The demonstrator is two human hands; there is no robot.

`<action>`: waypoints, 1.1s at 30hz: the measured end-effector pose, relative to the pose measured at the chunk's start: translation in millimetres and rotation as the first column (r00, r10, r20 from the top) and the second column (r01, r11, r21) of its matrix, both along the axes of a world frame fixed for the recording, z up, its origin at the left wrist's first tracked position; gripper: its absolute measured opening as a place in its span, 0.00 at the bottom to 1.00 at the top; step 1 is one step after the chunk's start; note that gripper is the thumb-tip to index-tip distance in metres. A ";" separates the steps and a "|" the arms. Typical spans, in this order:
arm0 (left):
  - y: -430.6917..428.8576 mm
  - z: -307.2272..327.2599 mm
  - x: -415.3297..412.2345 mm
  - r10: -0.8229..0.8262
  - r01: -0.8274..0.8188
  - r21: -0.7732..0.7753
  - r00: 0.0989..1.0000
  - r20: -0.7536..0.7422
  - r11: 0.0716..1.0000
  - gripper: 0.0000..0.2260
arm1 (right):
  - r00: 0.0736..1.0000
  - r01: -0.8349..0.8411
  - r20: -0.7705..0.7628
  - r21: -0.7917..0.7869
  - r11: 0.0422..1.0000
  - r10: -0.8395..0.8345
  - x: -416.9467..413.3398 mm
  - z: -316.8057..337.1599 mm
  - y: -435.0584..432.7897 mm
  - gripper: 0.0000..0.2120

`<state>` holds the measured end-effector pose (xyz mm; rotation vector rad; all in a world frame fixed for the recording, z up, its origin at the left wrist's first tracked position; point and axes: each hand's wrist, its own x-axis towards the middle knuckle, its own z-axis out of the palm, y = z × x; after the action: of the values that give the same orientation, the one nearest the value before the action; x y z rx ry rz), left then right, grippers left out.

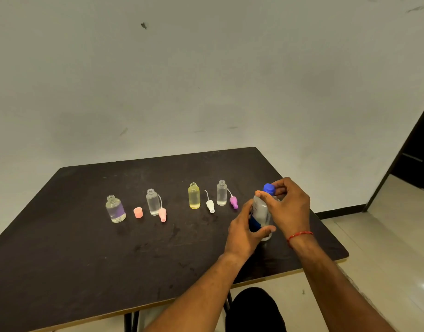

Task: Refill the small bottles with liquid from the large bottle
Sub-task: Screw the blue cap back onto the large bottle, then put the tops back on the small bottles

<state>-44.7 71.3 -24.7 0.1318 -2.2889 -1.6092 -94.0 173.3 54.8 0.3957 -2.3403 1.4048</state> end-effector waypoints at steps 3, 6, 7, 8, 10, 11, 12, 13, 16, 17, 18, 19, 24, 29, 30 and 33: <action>4.7 1.5 -13.3 -0.020 0.020 -0.012 1.000 0.016 1.000 0.36 | 0.999 0.031 0.024 0.010 0.999 -0.031 -8.4 3.3 5.6 0.17; 10.8 1.8 -25.1 -0.015 0.015 -0.001 1.000 0.025 1.000 0.35 | 0.997 0.060 0.040 0.013 0.998 -0.061 -17.6 3.8 10.9 0.17; 13.3 1.8 -28.3 -0.010 0.010 0.001 0.999 0.030 1.000 0.34 | 0.996 0.071 0.044 0.016 0.997 -0.071 -20.8 3.1 12.6 0.18; 15.4 2.0 -30.7 -0.005 0.005 0.000 0.999 0.038 1.000 0.35 | 0.996 0.078 0.048 0.019 0.997 -0.079 -23.6 2.7 14.0 0.18; 19.2 1.4 -34.8 -0.003 0.004 -0.010 0.998 0.056 1.000 0.36 | 0.995 0.079 0.060 0.014 0.997 -0.079 -27.5 1.3 17.0 0.21; 20.2 0.7 -36.1 -0.008 0.009 -0.015 0.998 0.065 1.000 0.37 | 0.995 0.079 0.064 0.010 0.997 -0.079 -27.5 1.2 18.0 0.25; 20.6 -0.1 -37.0 -0.013 0.014 -0.023 0.997 0.075 1.000 0.38 | 0.994 0.087 0.064 0.007 0.996 -0.087 -26.3 1.6 18.8 0.29; 21.0 -0.7 -37.3 -0.019 0.022 -0.031 0.996 0.086 0.999 0.38 | 0.993 0.103 0.054 -0.005 0.995 -0.103 -23.8 2.1 19.5 0.32; 18.4 -3.1 -35.1 -0.011 0.014 -0.028 0.994 0.111 1.000 0.43 | 0.990 0.135 -0.027 -0.108 0.985 -0.139 -6.8 2.0 19.2 0.31; 15.6 -3.7 -32.2 0.010 -0.008 -0.019 0.994 0.110 1.000 0.46 | 0.990 0.120 -0.062 -0.152 0.981 -0.131 0.5 0.2 18.0 0.28; 12.4 -4.3 -27.9 0.045 -0.044 -0.004 0.995 0.094 0.999 0.46 | 0.989 0.091 -0.100 -0.188 0.978 -0.111 9.0 -2.0 16.1 0.24; 7.8 -5.6 -22.5 0.097 -0.098 0.016 0.994 0.055 0.995 0.43 | 0.986 0.057 -0.145 -0.204 0.977 -0.087 17.6 -5.3 12.7 0.20; -26.2 -6.7 2.5 0.482 -0.462 0.141 0.857 -0.180 0.875 0.18 | 0.972 -0.063 -0.234 -0.119 0.991 0.034 36.5 -28.4 -23.7 0.09; -53.4 -4.1 -10.2 0.575 -0.561 0.130 0.790 -0.211 0.818 0.12 | 0.996 -0.065 -0.056 0.126 0.990 0.072 7.9 -62.2 -66.7 0.11; -56.5 -4.4 -15.8 0.579 -0.566 0.122 0.793 -0.190 0.815 0.12 | 0.997 -0.071 -0.011 0.179 0.981 0.074 0.2 -67.8 -73.4 0.11; -60.5 -7.2 -31.5 0.560 -0.557 0.065 0.818 -0.134 0.828 0.16 | 0.996 -0.064 0.071 0.296 0.953 0.045 -16.9 -74.7 -87.0 0.06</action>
<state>-76.2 10.8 -31.9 0.6114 -1.8717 -1.2797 -110.9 86.4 -20.0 0.5089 -2.6200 1.1006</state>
